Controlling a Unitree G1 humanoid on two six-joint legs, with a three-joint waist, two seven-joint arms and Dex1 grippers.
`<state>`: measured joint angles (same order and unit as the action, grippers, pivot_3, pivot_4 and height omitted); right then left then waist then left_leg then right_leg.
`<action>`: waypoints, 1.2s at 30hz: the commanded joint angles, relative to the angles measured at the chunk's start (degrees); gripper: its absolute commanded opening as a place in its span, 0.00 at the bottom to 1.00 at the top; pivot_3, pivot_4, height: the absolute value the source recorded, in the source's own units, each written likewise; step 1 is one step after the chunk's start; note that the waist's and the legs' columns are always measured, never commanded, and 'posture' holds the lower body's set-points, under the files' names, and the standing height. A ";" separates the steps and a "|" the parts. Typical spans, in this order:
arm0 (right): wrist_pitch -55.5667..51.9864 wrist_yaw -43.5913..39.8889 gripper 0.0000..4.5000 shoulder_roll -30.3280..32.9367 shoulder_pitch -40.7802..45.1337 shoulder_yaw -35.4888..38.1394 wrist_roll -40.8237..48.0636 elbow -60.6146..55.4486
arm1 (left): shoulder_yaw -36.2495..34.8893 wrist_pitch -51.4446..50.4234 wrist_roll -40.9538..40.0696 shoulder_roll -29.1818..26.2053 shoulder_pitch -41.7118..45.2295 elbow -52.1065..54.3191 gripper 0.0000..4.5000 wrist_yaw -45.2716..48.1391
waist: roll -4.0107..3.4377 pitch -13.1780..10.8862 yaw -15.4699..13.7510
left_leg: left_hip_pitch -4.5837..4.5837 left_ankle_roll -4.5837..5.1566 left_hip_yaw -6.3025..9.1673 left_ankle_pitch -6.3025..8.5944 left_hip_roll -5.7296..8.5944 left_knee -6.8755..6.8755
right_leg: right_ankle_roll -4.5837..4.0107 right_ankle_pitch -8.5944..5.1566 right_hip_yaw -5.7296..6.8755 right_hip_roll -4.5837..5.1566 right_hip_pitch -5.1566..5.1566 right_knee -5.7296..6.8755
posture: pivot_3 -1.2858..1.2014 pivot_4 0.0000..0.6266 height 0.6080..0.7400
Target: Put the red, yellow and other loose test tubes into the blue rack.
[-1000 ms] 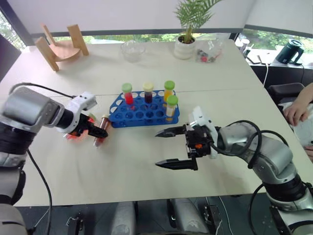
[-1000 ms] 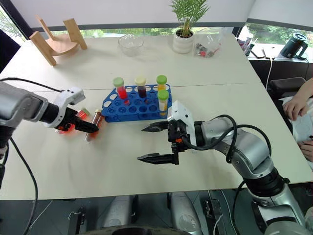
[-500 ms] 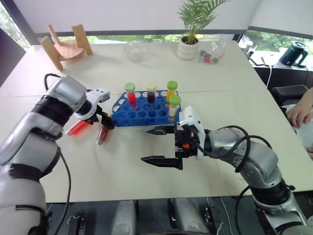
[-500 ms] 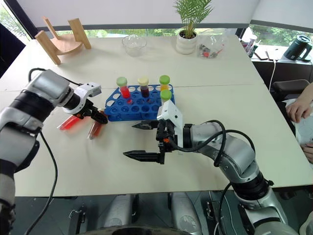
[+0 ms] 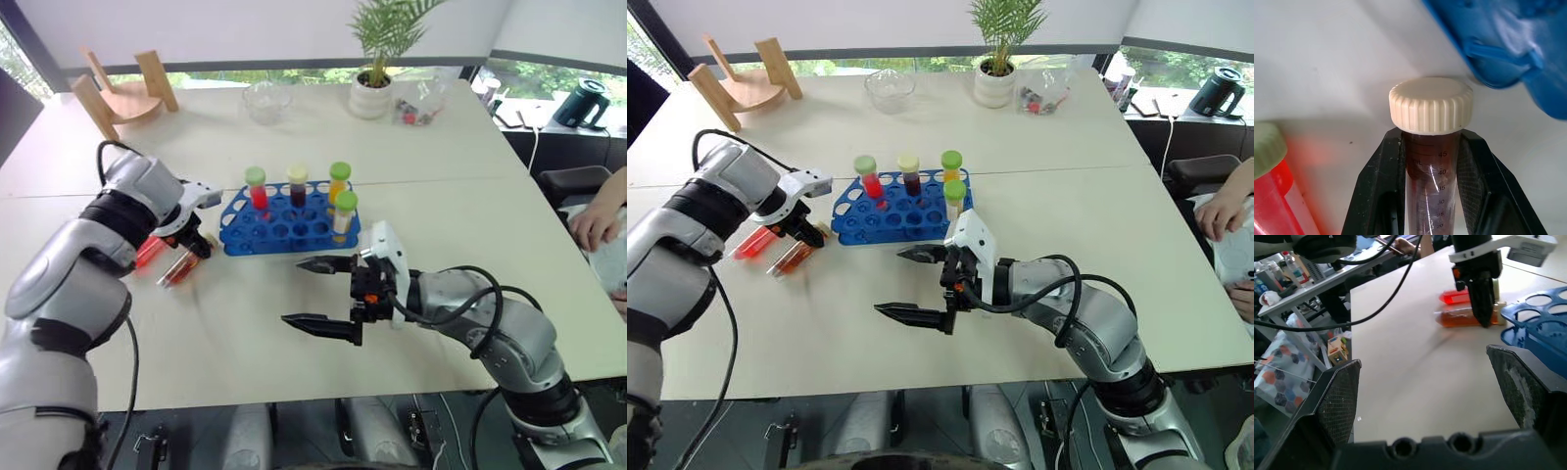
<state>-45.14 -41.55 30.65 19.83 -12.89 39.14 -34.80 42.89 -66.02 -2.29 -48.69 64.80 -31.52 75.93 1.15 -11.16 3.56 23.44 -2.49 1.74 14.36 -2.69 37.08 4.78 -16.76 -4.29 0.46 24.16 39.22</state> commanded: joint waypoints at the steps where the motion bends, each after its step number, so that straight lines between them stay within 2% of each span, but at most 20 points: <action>1: -0.30 -1.71 1.00 2.92 -1.66 4.40 2.63 -2.40 | -23.80 14.39 -10.74 -10.62 -12.53 15.17 0.19 1.32 | 0.00 -0.02 0.56 | 0.01 0.01 -0.02 0.01 -0.03 -0.02 | -0.02 -0.01 -0.04 0.00 0.06 0.01 | 0.52 0.24 1.00; 4: -2.49 -2.17 1.00 4.57 -2.34 7.37 6.97 -3.65 | -38.84 17.46 -20.60 -16.69 -21.48 21.40 0.19 8.90 | 0.12 -0.07 0.01 | 0.18 -0.06 0.08 -0.04 -0.14 -0.02 | -0.15 -0.07 0.14 0.07 0.27 0.11 | 0.52 0.24 1.00; 5: -3.15 -2.12 1.00 5.00 -2.21 8.00 7.92 -3.92 | -46.00 19.76 -23.83 -15.89 -24.23 23.61 0.19 8.43 | 0.10 -0.07 -0.33 | 0.18 -0.09 0.12 -0.05 -0.14 -0.01 | -0.16 -0.07 0.21 0.03 0.27 0.12 | 0.52 0.24 1.00; 7: -4.61 -1.93 1.00 6.13 -1.10 9.57 9.38 -3.67 | -54.78 12.78 -28.63 -11.73 -24.58 26.39 0.19 0.07 | 0.10 -0.07 -1.57 | 0.10 -0.10 0.09 -0.05 -0.04 0.06 | -0.14 -0.08 0.24 0.12 0.10 0.14 | 0.52 0.24 1.00; 10: -6.08 -1.24 1.00 6.96 1.83 11.72 10.95 -1.35 | -63.41 12.80 -32.82 1.55 -23.45 31.46 0.19 -15.33 | 0.02 -0.07 -3.04 | -0.10 -0.10 0.15 -0.05 0.06 0.32 | -0.03 -0.12 0.28 0.18 -0.44 -0.08 | 0.52 0.24 1.00; 11: -6.16 -1.32 1.00 7.14 2.90 11.84 10.68 -0.27 | -63.54 15.15 -32.24 5.63 -24.87 34.01 0.19 -18.95 | 0.02 -0.07 -3.16 | -0.17 -0.10 0.15 -0.05 0.05 0.45 | 0.01 -0.11 0.30 0.18 -0.67 -0.13 | 0.52 0.24 1.00; 15: -5.66 -4.09 1.00 9.45 5.61 10.63 8.34 2.68 | -56.85 26.63 -26.08 17.37 -29.89 41.69 0.19 -28.40 | 0.10 -0.03 -2.88 | -0.16 -0.10 0.03 -0.05 0.10 0.86 | 0.28 0.09 0.12 0.23 -0.93 -0.27 | 0.52 0.24 1.00; 20: -6.33 -5.48 1.00 11.28 6.94 10.29 7.86 4.11 | -50.93 40.08 -21.08 26.18 -31.67 38.44 0.19 -32.33 | 0.15 -0.06 -2.75 | -0.06 -0.07 0.09 -0.03 0.08 0.83 | 0.49 0.23 0.11 0.13 -0.76 -0.26 | 0.52 0.24 1.00; 26: -7.98 -4.02 1.00 11.01 6.77 10.97 8.51 2.76 | -44.65 51.57 -16.84 32.28 -29.44 28.28 0.19 -31.66 | 0.09 -0.03 -2.81 | -0.05 0.02 0.06 0.02 0.09 0.80 | 0.45 0.25 0.10 0.13 -0.73 -0.26 | 0.52 0.24 1.00; 36: -9.41 -1.24 1.00 10.82 6.06 12.40 9.17 1.62 | -40.14 58.47 -14.41 34.94 -29.41 22.28 0.19 -29.66 | 0.09 -0.03 -2.74 | -0.05 0.02 0.05 0.02 0.11 0.81 | 0.47 0.25 0.09 0.14 -0.73 -0.27 | 0.52 0.24 1.00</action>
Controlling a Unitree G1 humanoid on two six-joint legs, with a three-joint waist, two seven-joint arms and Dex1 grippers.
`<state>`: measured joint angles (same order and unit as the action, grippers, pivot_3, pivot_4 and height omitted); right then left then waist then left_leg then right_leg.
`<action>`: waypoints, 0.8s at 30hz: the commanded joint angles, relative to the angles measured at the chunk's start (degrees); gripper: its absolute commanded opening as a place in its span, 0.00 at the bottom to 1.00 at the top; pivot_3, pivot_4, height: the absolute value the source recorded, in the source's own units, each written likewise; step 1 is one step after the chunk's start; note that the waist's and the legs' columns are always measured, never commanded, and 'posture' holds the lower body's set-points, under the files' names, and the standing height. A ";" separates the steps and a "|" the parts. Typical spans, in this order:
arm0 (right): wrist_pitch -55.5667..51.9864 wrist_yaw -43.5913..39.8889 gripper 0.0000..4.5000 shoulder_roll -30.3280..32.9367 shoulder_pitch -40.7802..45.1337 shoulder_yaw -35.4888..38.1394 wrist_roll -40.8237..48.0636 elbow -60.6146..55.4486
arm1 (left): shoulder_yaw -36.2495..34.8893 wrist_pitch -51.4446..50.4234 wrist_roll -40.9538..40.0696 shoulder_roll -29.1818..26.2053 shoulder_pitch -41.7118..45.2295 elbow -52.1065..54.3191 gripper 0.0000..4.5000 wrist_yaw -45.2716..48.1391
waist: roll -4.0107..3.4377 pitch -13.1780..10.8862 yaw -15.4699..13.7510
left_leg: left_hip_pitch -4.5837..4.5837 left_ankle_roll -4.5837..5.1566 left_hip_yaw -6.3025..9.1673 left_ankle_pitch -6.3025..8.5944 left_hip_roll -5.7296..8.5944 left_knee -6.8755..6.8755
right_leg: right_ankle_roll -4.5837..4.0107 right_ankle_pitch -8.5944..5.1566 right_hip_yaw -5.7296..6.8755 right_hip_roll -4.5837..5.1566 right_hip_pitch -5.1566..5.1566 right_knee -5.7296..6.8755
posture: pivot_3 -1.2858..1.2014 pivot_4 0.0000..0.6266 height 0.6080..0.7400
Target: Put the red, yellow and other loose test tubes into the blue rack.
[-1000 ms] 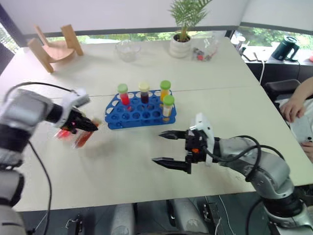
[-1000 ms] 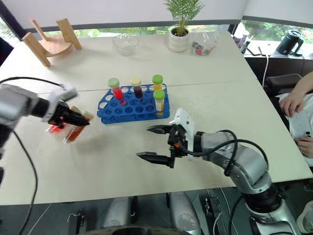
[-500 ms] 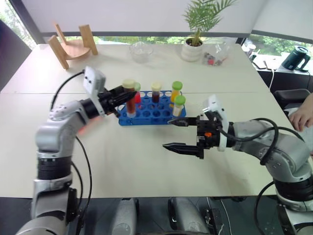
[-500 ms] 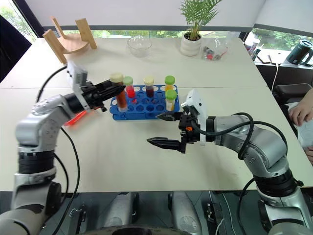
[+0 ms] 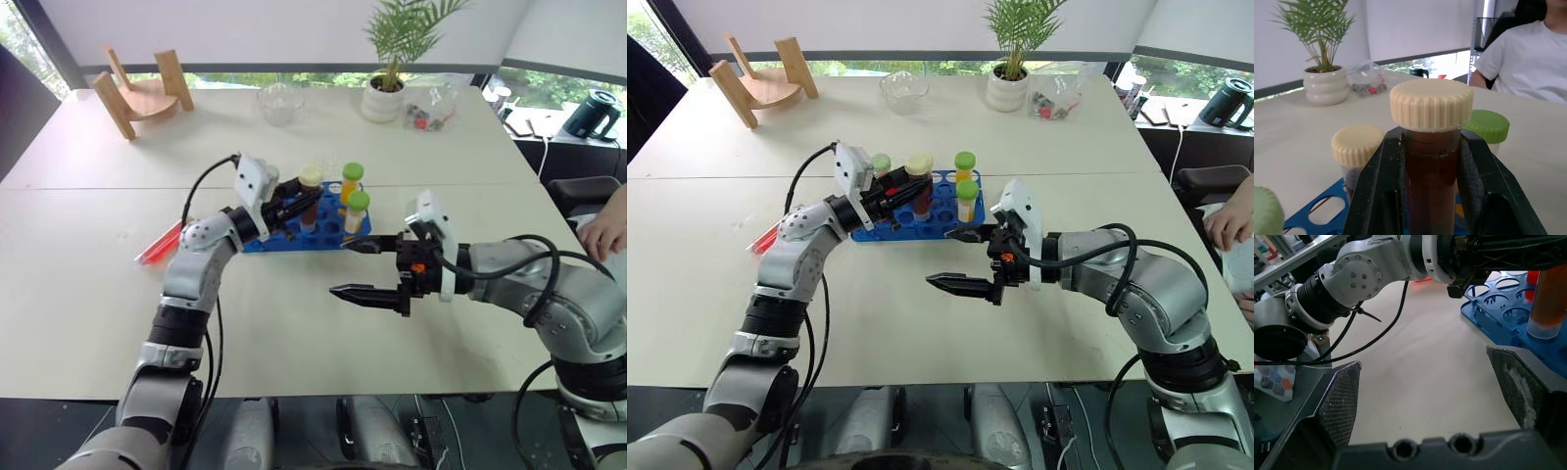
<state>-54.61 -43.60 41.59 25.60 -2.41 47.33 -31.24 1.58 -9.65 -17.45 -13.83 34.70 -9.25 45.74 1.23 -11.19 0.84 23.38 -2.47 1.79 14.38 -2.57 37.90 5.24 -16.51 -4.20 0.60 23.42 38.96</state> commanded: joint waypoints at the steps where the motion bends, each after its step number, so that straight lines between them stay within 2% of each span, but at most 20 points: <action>1: 0.00 1.10 1.00 -0.21 0.38 1.91 1.09 -1.95 | 1.25 2.89 1.33 0.25 0.57 -0.32 0.19 0.08 | 0.00 0.00 -0.03 | 0.00 0.00 0.00 0.00 0.00 0.00 | 0.00 0.00 0.00 0.00 0.00 0.00 | 0.52 0.24 1.00; 6: 0.03 2.05 1.00 -0.51 0.69 1.89 1.36 -1.78 | 1.54 4.95 2.35 1.00 0.11 -1.65 0.19 -0.73 | 0.00 0.00 -0.08 | 0.00 0.00 0.00 0.00 0.01 0.00 | 0.00 0.00 0.00 0.01 -0.02 0.00 | 0.52 0.24 1.00; 17: 0.43 3.17 1.00 -1.74 2.07 1.28 0.84 -0.73 | 1.84 0.69 0.18 0.02 -2.29 1.06 0.19 0.88 | 0.00 0.00 -0.02 | -0.01 0.00 0.01 0.00 0.00 0.00 | 0.01 -0.01 0.00 0.00 -0.02 -0.01 | 0.52 0.24 1.00; 24: 0.56 3.63 1.00 -3.03 2.88 0.92 0.31 0.00 | 1.65 2.87 1.92 0.04 -2.83 0.36 0.19 -0.91 | 0.00 0.00 -0.02 | -0.02 0.00 0.00 0.00 0.00 0.00 | 0.01 -0.01 0.00 0.00 -0.03 -0.02 | 0.52 0.24 1.00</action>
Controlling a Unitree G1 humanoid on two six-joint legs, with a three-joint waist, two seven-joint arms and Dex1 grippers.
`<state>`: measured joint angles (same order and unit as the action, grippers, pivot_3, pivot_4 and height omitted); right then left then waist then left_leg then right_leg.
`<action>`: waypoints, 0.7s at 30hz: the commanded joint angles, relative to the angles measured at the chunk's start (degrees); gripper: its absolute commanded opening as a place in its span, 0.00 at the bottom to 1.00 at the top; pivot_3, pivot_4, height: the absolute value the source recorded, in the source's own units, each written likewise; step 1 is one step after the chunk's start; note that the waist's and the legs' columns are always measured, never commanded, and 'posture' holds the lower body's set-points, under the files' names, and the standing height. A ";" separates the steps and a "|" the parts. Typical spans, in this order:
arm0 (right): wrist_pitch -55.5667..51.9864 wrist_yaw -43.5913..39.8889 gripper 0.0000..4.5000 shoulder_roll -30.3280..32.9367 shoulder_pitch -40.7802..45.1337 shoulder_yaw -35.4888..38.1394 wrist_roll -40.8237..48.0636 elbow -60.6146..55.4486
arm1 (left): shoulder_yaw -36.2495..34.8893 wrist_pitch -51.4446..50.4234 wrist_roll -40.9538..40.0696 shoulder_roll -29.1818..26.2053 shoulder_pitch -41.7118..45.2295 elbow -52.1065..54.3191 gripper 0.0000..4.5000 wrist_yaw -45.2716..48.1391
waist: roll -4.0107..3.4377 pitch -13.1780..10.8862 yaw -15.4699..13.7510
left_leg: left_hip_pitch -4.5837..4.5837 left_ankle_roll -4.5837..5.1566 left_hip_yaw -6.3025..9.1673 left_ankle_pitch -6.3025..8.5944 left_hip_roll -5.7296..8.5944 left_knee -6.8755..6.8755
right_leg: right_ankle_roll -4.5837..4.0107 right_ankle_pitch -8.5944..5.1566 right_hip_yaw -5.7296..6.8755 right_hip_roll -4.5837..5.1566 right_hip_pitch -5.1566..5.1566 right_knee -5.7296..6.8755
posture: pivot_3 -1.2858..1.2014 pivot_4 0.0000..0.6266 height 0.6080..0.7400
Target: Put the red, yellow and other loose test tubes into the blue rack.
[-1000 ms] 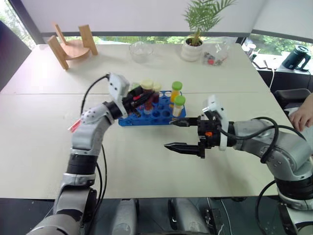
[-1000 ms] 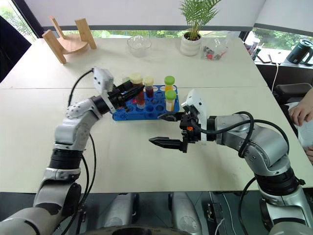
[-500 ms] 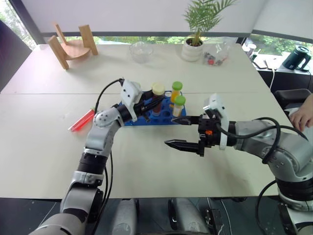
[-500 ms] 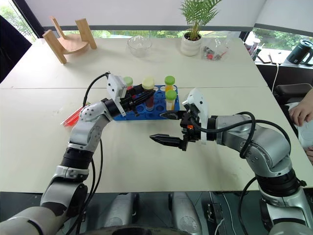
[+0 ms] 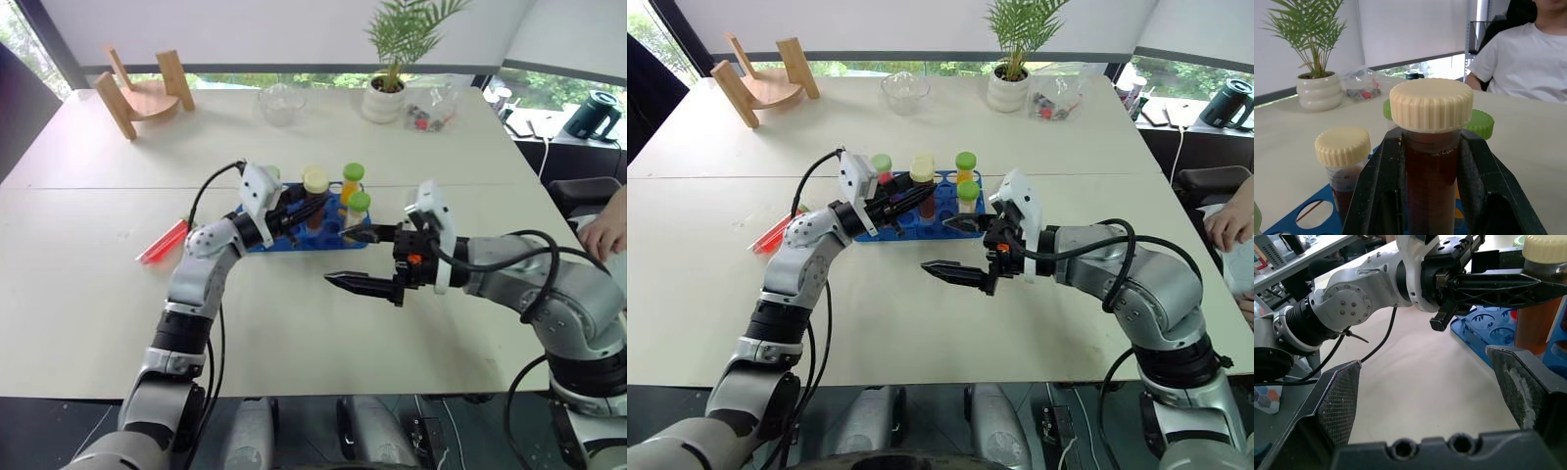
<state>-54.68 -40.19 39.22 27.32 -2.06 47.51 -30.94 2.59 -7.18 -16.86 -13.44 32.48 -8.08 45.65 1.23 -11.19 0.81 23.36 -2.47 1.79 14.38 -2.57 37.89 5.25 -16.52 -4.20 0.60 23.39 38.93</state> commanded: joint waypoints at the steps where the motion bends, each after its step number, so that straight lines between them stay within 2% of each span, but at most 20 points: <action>1: 0.75 0.31 1.00 -0.90 1.14 0.43 0.04 -0.29 | 0.54 1.40 1.98 -0.24 -0.36 -1.42 0.19 -1.60 | 0.00 0.00 0.03 | 0.00 0.00 0.00 0.00 0.00 0.00 | 0.00 0.00 0.00 0.00 0.00 0.00 | 0.52 0.24 1.00; 13: 2.08 -0.36 1.00 -1.96 -0.31 -0.07 -1.67 -0.17 | 0.79 1.47 1.95 -0.11 1.00 -4.06 0.19 -1.62 | 0.00 -0.01 0.16 | 0.02 0.01 0.00 0.00 -0.01 -0.08 | -0.01 -0.01 0.00 -0.02 0.06 -0.02 | 0.52 0.24 1.00; 17: 2.09 -0.55 1.00 -2.04 -0.48 -0.22 -1.94 -0.21 | 0.07 -0.38 0.74 -0.47 0.81 -2.55 0.63 -1.20 | 0.00 -0.01 0.13 | 0.02 0.01 0.00 0.00 -0.01 -0.08 | -0.01 -0.01 0.00 -0.02 0.06 -0.03 | 0.52 0.24 1.00; 20: 2.04 -0.75 1.00 -1.92 -0.86 -0.58 -2.35 -0.46 | -0.49 -5.88 1.00 -4.14 0.44 2.73 0.96 -1.74 | 0.00 -0.01 0.19 | 0.03 0.01 0.00 0.00 -0.01 -0.10 | -0.01 -0.01 0.01 -0.02 0.06 -0.07 | 0.52 0.24 1.00; 21: 1.98 -0.82 1.00 -1.85 -1.05 -0.59 -2.39 -0.63 | -0.75 -9.26 1.07 -6.32 0.26 5.81 0.96 -2.01 | 0.00 -0.02 0.32 | 0.03 0.01 0.00 0.00 -0.01 -0.12 | -0.01 -0.01 0.00 -0.02 0.07 -0.08 | 0.52 0.24 1.00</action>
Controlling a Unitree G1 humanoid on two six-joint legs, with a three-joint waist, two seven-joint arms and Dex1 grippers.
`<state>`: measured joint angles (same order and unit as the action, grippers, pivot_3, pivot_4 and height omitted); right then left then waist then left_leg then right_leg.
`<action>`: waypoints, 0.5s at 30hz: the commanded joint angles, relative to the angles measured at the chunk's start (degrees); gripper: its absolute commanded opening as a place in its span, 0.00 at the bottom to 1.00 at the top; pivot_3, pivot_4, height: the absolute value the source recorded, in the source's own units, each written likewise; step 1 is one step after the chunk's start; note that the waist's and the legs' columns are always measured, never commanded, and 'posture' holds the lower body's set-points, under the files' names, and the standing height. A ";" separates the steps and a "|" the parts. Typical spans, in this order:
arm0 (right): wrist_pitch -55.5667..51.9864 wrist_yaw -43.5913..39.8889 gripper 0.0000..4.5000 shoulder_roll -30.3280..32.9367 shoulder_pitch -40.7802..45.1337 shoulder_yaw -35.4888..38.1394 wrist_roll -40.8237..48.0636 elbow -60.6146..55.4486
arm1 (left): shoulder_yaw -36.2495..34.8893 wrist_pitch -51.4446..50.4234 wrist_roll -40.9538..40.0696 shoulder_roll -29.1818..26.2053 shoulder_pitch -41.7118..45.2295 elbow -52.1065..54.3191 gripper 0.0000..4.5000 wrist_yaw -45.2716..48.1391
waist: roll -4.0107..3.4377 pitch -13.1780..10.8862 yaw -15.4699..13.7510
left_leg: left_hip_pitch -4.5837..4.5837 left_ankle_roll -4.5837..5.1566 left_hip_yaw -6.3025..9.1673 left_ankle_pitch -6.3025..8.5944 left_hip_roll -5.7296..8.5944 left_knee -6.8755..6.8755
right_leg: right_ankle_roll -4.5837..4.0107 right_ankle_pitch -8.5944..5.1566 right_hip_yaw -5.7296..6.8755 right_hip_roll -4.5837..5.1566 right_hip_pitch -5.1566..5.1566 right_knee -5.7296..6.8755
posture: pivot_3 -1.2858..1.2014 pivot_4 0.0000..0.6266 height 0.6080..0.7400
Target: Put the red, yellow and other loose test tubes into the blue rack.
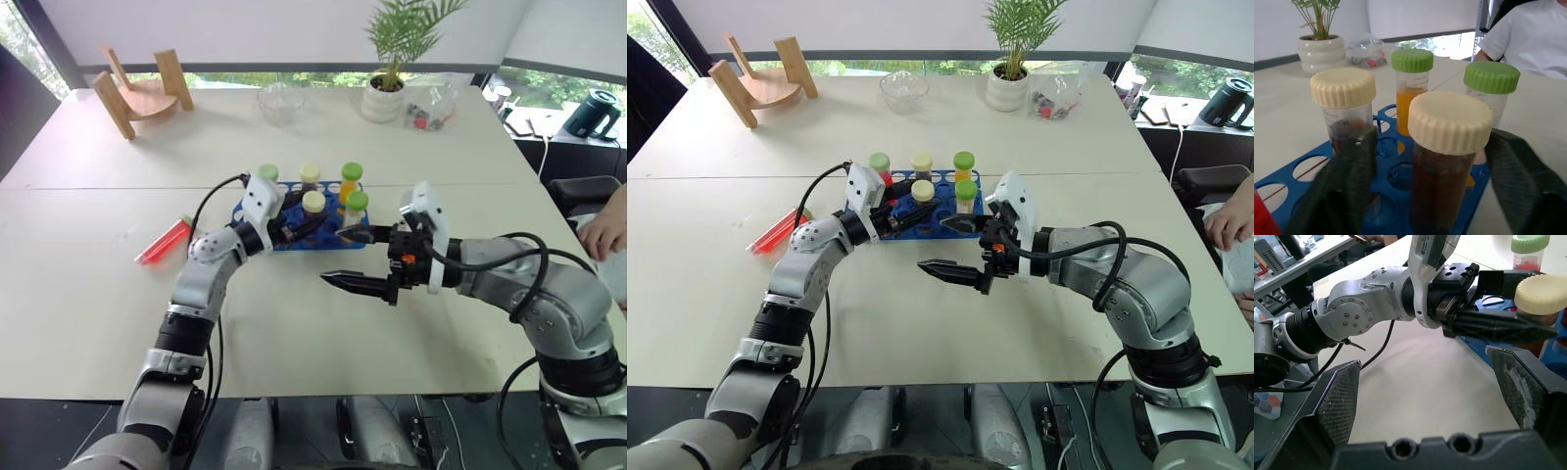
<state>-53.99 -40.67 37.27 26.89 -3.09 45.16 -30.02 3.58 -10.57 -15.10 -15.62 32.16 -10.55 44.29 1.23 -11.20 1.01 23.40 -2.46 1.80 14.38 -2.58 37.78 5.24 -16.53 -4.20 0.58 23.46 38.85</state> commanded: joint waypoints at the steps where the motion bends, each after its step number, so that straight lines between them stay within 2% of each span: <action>1: 1.15 -0.49 1.00 0.28 -0.94 0.55 0.08 -1.83 | -3.13 -11.47 -3.11 -7.10 0.52 13.05 0.96 -0.25 | 0.01 -0.01 0.23 | -0.01 0.00 0.00 0.00 -0.01 -0.06 | 0.00 0.00 0.00 -0.01 0.01 -0.02 | 0.52 0.24 1.00; 3: 1.02 -0.82 1.00 0.60 -1.58 0.81 0.38 -2.33 | -5.88 -20.91 -8.78 -12.07 0.74 20.84 0.96 0.71 | 0.00 -0.03 0.32 | -0.01 0.00 0.00 0.00 -0.04 -0.18 | -0.01 0.00 -0.01 -0.02 0.06 -0.04 | 0.52 0.24 1.00; 5: 0.77 -1.57 1.00 0.78 -2.02 0.50 0.99 -2.95 | -10.42 -34.51 -16.13 -23.21 3.07 27.04 0.96 4.66 | 0.02 -0.04 0.35 | -0.02 -0.03 -0.01 -0.02 -0.05 -0.43 | -0.01 -0.01 -0.01 -0.01 0.13 -0.12 | 0.52 0.24 1.00; 7: 0.54 -2.66 1.00 0.51 -1.80 -0.29 1.82 -3.36 | -12.54 -42.56 -18.66 -35.02 5.88 26.56 0.96 9.53 | 0.04 -0.08 0.71 | -0.01 -0.03 0.00 -0.02 -0.07 -0.56 | -0.05 -0.02 0.00 -0.03 0.20 -0.19 | 0.52 0.24 1.00; 9: 0.23 -3.29 1.00 -0.13 -1.19 -1.11 2.37 -3.59 | -11.74 -44.35 -18.67 -42.34 7.42 23.32 0.96 13.16 | -0.04 -0.09 1.26 | -0.01 -0.03 -0.02 -0.02 -0.07 -0.68 | -0.09 -0.05 0.04 -0.03 0.22 -0.29 | 0.52 0.24 1.00; 10: 0.15 -4.35 1.00 -0.58 -0.52 -1.95 3.02 -3.70 | -7.51 -43.77 -15.76 -47.35 9.92 18.50 0.96 17.66 | -0.04 -0.09 1.33 | -0.01 -0.03 -0.02 -0.02 -0.06 -0.70 | -0.09 -0.06 0.04 -0.01 0.20 -0.34 | 0.52 0.24 1.00; 12: 0.01 -5.66 1.00 -1.39 0.67 -3.37 3.73 -3.74 | -0.15 -41.44 -10.30 -52.75 14.47 10.58 0.96 23.87 | -0.11 -0.10 1.37 | -0.03 -0.03 -0.02 -0.02 -0.04 -0.75 | -0.10 -0.06 0.08 0.00 0.12 -0.56 | 0.52 0.24 1.00; 13: -0.07 -5.87 1.00 -1.80 1.24 -4.02 3.84 -3.65 | 2.70 -39.85 -7.93 -53.75 16.46 7.36 0.96 25.90 | -0.11 -0.10 1.37 | -0.03 -0.03 -0.03 -0.02 -0.04 -0.75 | -0.11 -0.07 0.09 0.01 0.11 -0.58 | 0.52 0.24 1.00; 15: -0.30 -6.52 1.00 -2.46 2.60 -5.71 3.77 -3.64 | 10.49 -34.52 0.00 -52.03 23.12 -4.09 0.96 29.68 | -0.10 -0.11 1.15 | -0.01 -0.03 -0.03 -0.02 -0.04 -0.74 | -0.27 -0.16 0.10 0.00 0.09 -0.62 | 0.52 0.24 1.00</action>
<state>-54.49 -46.27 35.17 27.95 -8.20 47.74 -31.75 10.12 -48.93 -20.66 -68.12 52.62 -8.96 71.00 1.13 -11.31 2.16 23.40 -2.50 1.77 14.36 -2.63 37.06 4.96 -16.69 -4.09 0.58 23.56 38.22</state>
